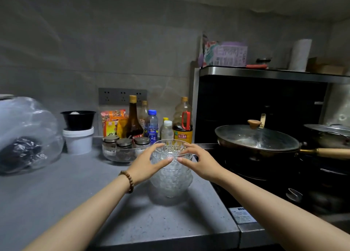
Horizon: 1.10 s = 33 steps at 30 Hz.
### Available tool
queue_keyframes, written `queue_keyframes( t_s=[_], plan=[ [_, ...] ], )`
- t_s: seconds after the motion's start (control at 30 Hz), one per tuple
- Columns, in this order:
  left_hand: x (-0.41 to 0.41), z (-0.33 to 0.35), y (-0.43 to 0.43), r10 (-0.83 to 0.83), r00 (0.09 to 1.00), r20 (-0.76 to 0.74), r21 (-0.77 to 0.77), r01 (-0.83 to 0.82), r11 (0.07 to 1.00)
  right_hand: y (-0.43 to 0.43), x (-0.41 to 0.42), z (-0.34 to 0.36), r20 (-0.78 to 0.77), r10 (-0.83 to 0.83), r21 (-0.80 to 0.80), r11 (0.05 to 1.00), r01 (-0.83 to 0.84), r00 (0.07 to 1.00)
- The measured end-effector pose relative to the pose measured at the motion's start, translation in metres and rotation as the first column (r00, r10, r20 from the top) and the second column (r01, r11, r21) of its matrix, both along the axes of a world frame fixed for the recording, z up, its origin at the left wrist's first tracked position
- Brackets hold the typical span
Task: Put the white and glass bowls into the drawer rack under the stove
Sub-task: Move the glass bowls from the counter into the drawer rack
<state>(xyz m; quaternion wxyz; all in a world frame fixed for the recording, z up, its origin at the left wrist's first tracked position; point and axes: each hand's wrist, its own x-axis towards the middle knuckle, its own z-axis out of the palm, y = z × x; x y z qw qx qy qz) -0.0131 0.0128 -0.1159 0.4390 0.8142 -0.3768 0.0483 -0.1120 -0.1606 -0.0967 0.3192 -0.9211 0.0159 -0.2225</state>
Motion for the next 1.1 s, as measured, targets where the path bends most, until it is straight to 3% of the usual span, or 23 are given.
queue_keyframes(
  t_s=[0.47,0.63,0.73,0.9,1.1],
  plan=[
    [-0.004,-0.001,-0.006,0.017,1.000,0.016,-0.219,-0.013,0.976,0.004,-0.003,0.004,0.113,0.013,0.104,0.994,-0.025,0.993],
    [-0.023,0.020,-0.010,-0.069,0.998,0.004,-0.362,0.066,0.930,0.001,-0.024,0.027,0.185,0.056,0.118,0.990,-0.078,0.981],
    [-0.042,0.026,-0.016,-0.095,0.995,0.020,-0.369,0.096,0.924,-0.007,-0.047,0.038,0.176,0.053,0.082,0.994,-0.069,0.983],
    [-0.085,0.023,-0.041,-0.326,0.925,-0.197,-0.415,0.222,0.882,-0.024,-0.103,0.046,0.114,0.084,0.059,0.994,-0.091,0.990],
    [-0.133,-0.002,-0.099,-0.429,0.849,-0.309,-0.327,0.328,0.886,-0.058,-0.174,0.019,0.009,0.108,0.294,0.950,-0.106,0.994]
  ],
)
